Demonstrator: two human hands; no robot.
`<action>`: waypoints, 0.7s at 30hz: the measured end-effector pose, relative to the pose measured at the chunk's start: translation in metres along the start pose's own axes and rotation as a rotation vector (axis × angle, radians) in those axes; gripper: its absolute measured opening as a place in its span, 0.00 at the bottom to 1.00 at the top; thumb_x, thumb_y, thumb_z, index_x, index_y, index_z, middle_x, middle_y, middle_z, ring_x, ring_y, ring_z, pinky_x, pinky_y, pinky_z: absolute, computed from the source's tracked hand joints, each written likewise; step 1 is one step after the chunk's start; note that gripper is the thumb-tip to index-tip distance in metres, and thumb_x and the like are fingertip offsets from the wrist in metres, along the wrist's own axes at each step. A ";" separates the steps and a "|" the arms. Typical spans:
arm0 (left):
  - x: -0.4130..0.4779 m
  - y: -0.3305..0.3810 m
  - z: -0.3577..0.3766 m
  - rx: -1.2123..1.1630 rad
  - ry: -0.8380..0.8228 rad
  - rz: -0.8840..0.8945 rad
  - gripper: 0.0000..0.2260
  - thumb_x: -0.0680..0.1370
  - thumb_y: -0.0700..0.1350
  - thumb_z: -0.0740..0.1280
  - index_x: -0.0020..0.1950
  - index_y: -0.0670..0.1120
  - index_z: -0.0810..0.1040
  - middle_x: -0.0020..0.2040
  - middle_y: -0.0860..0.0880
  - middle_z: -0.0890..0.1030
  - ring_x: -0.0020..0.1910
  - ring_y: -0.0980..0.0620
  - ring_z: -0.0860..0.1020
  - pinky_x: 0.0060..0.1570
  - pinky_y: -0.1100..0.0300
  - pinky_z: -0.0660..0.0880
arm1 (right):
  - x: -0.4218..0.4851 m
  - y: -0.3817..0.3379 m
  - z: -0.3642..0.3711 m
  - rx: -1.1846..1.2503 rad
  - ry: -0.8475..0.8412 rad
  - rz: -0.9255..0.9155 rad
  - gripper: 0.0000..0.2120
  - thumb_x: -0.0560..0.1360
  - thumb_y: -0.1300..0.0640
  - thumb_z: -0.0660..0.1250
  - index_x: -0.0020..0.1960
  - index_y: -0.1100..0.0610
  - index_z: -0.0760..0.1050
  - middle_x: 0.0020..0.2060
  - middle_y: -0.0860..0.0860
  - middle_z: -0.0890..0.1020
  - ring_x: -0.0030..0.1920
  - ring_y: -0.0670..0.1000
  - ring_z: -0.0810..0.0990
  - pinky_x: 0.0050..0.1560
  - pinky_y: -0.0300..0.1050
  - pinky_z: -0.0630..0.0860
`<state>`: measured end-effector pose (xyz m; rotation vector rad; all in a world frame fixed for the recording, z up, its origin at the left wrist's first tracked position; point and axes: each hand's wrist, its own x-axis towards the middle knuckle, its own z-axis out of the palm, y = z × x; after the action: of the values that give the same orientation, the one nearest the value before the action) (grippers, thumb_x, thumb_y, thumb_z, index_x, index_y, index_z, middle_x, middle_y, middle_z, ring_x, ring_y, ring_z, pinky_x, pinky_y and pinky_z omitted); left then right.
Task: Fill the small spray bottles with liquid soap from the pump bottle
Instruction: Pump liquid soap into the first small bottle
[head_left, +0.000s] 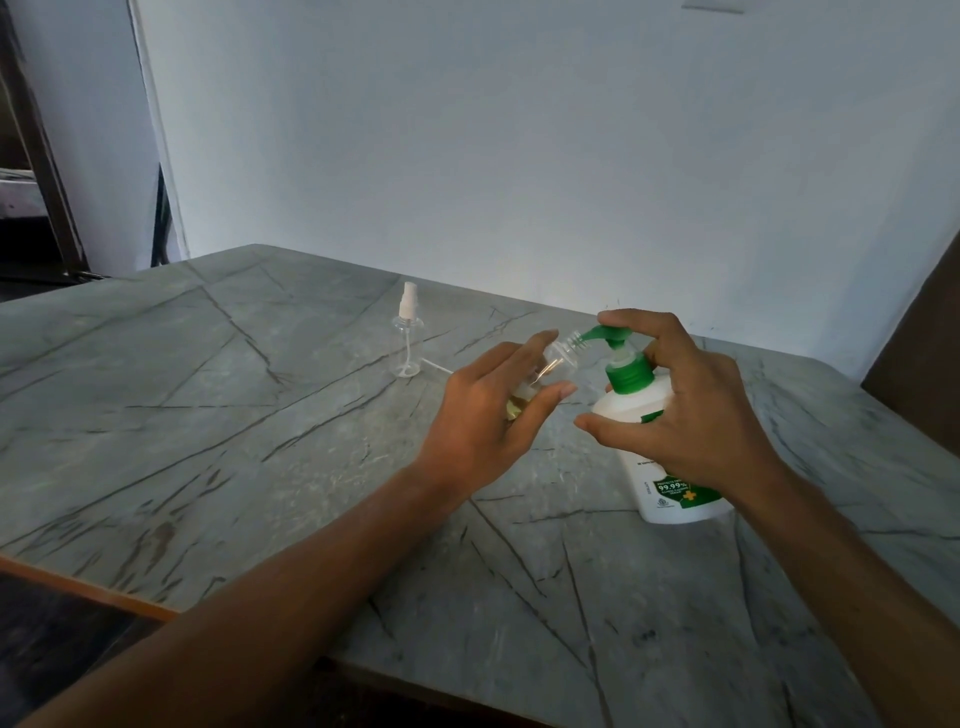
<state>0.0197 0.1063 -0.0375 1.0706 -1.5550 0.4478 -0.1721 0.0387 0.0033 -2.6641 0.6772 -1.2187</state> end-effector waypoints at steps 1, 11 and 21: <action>0.000 0.000 0.000 0.002 0.000 0.002 0.20 0.76 0.48 0.70 0.64 0.39 0.77 0.47 0.46 0.82 0.43 0.55 0.78 0.43 0.68 0.75 | 0.000 0.000 0.000 0.000 0.004 0.000 0.40 0.61 0.44 0.81 0.67 0.38 0.65 0.47 0.33 0.76 0.42 0.39 0.78 0.42 0.25 0.71; -0.004 -0.002 0.003 0.006 -0.057 0.051 0.21 0.75 0.46 0.72 0.64 0.37 0.76 0.46 0.45 0.82 0.43 0.55 0.77 0.43 0.68 0.74 | -0.001 0.000 0.001 0.003 0.035 0.004 0.35 0.61 0.45 0.81 0.62 0.41 0.67 0.53 0.47 0.82 0.47 0.48 0.81 0.46 0.40 0.79; -0.002 0.000 -0.001 -0.014 0.002 0.011 0.20 0.75 0.47 0.72 0.64 0.39 0.77 0.46 0.46 0.82 0.43 0.55 0.78 0.43 0.66 0.76 | -0.004 0.000 -0.003 -0.061 -0.045 -0.032 0.47 0.62 0.42 0.79 0.73 0.34 0.57 0.55 0.39 0.78 0.47 0.46 0.80 0.51 0.39 0.76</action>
<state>0.0207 0.1076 -0.0388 1.0506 -1.5605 0.4447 -0.1767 0.0407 0.0024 -2.7536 0.6779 -1.1609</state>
